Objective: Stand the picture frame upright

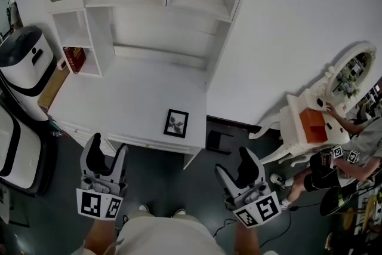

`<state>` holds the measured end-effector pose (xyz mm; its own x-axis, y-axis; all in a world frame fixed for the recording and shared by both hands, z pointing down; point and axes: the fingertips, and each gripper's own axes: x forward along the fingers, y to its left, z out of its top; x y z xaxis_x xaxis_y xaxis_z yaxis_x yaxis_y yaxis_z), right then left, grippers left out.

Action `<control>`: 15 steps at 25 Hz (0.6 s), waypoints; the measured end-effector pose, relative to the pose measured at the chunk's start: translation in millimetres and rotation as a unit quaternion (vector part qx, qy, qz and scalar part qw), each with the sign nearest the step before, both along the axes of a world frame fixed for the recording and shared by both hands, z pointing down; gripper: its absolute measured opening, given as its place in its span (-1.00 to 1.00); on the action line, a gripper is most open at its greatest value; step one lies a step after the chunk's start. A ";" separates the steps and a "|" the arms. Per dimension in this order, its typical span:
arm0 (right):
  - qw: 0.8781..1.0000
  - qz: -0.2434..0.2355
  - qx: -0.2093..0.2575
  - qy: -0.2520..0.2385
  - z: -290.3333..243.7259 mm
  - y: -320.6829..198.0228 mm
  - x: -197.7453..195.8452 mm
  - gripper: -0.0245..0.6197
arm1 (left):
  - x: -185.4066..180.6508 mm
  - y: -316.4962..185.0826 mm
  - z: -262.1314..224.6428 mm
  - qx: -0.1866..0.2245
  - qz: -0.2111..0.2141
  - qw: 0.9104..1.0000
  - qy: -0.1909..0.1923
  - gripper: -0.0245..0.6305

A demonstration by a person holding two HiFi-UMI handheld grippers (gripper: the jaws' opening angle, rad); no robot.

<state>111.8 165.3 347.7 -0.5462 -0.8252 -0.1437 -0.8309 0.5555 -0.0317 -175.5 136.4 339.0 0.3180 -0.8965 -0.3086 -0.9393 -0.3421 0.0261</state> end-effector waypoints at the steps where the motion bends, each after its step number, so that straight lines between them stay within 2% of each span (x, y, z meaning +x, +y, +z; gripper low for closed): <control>1: 1.000 0.000 0.002 -0.004 -1.6 -1.2 3.3 0.18 | 0.1 -2.0 1.3 -0.002 -0.004 1.000 0.000 0.10; 3: 1.000 -0.001 0.004 -0.013 -2.8 -3.6 9.7 0.34 | 1.5 -5.8 6.2 -0.011 -0.011 1.000 -0.002 0.39; 5: 1.000 -0.002 -0.001 -0.021 -1.1 -6.5 16.3 0.42 | 4.9 -8.6 11.2 -0.021 -0.011 1.000 0.001 0.55; 11: 1.000 -0.007 -0.018 -0.020 12.6 -13.8 36.9 0.43 | 26.4 -10.7 21.7 -0.041 -0.016 0.999 -0.010 0.60; 15: 0.998 -0.030 -0.050 -0.039 36.0 -20.6 40.9 0.43 | 37.5 -9.1 36.9 -0.062 -0.025 0.998 -0.019 0.60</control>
<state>152.7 144.7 383.6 -0.5847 -0.8042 -0.1070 -0.7896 0.5944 -0.1525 -138.0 127.3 375.9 0.2821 -0.9417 -0.1831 -0.9559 -0.2921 0.0294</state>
